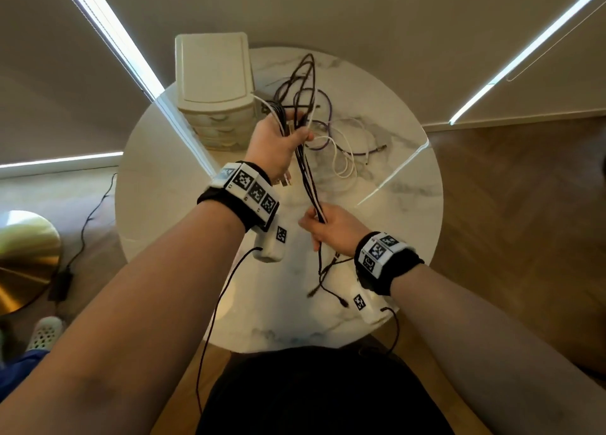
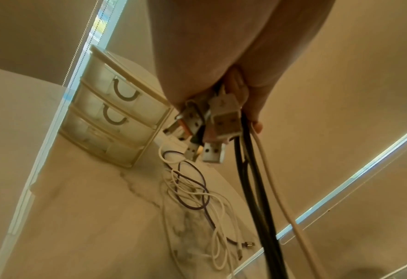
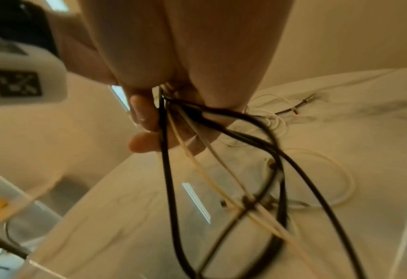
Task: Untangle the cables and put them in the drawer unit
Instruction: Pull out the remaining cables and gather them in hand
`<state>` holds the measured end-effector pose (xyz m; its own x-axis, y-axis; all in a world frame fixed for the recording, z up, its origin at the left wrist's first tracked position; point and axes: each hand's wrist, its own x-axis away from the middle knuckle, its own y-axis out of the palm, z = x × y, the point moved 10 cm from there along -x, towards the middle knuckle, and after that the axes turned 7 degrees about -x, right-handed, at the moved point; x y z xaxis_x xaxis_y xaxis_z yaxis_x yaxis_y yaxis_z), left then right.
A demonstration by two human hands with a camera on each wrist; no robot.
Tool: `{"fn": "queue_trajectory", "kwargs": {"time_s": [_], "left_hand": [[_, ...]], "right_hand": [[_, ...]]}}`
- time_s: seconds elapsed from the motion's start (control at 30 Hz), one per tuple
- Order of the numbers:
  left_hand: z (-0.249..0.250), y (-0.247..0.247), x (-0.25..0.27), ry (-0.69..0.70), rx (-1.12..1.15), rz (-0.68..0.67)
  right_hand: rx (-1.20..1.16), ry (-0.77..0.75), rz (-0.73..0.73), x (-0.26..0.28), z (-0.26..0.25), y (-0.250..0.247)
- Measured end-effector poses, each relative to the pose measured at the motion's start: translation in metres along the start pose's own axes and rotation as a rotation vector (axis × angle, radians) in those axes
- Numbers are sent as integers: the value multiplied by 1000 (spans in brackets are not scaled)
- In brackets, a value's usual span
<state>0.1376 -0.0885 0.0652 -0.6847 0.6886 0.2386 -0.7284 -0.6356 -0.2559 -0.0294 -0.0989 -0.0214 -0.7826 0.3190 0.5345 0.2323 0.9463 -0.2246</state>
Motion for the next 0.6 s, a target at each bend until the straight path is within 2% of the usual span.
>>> {"fn": "queue_trajectory", "kwargs": {"time_s": [0.1, 0.17, 0.37, 0.5, 0.6], "left_hand": [[-2, -12, -2, 19, -35, 48], [-5, -17, -3, 23, -44, 62], [-17, -19, 1, 11, -65, 56], [-16, -8, 8, -2, -125, -67], [-27, 6, 13, -76, -246, -170]], "right_hand": [[48, 87, -32, 6, 36, 11], [-7, 149, -64, 12, 54, 20], [16, 248, -157, 28, 79, 33], [-46, 384, -162, 42, 113, 25], [237, 468, -203, 51, 141, 9]]}}
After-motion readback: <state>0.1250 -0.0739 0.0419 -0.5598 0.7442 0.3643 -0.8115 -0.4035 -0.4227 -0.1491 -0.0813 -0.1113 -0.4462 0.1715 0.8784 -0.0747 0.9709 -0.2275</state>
